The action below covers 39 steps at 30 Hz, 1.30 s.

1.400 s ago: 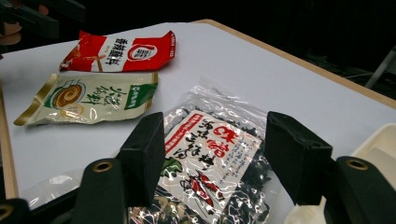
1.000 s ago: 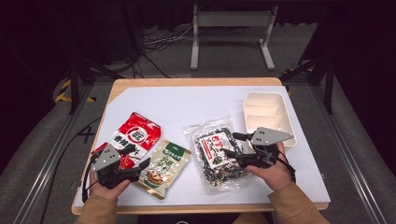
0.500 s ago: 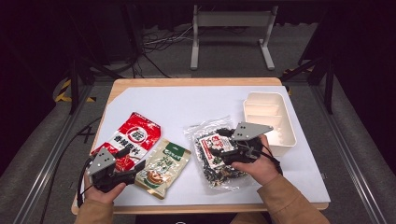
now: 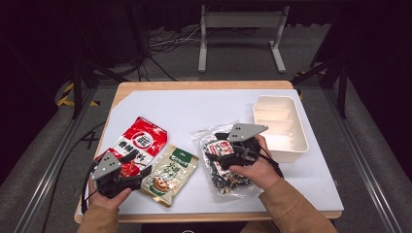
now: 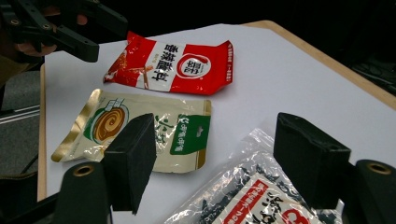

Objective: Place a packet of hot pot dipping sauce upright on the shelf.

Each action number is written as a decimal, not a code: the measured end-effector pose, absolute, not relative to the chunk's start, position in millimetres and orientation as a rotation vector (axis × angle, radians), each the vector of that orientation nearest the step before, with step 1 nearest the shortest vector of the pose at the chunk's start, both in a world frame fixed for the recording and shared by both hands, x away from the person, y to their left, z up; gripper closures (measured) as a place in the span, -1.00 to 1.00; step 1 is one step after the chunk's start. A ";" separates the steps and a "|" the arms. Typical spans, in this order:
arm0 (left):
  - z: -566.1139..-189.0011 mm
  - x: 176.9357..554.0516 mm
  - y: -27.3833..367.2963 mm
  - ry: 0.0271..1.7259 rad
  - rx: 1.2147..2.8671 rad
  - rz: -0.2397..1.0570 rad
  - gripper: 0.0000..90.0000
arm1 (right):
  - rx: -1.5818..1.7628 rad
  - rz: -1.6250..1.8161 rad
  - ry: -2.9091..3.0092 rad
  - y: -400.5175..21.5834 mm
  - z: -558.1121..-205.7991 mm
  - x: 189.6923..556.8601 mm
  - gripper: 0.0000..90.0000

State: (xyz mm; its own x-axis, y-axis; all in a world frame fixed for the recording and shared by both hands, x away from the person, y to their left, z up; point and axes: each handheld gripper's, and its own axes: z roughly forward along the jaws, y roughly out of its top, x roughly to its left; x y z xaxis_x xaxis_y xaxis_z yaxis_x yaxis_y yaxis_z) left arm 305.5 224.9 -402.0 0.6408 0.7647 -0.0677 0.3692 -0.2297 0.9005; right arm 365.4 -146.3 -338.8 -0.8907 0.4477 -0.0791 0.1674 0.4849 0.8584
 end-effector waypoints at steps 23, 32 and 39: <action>-404.1 307.6 226.9 0.931 1.852 0.478 -0.41 | 0.695 1.229 2.660 -100.1 -365.4 402.4 -0.23; -404.8 308.2 226.2 0.935 1.857 0.477 -0.41 | 0.732 1.180 2.696 -89.8 -378.7 410.6 -0.23; -405.6 309.2 225.6 0.936 1.864 0.470 -0.41 | 0.765 1.158 2.723 -83.9 -386.1 414.8 -0.23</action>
State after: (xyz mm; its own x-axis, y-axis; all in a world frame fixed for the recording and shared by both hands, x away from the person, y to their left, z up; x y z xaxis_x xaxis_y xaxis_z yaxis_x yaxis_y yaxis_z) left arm 309.2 225.6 -405.6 0.6311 0.7721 -0.0744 0.4016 -0.2431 0.8830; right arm 414.8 -83.9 -386.1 -0.8714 0.4774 0.1131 0.4126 0.5885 0.6952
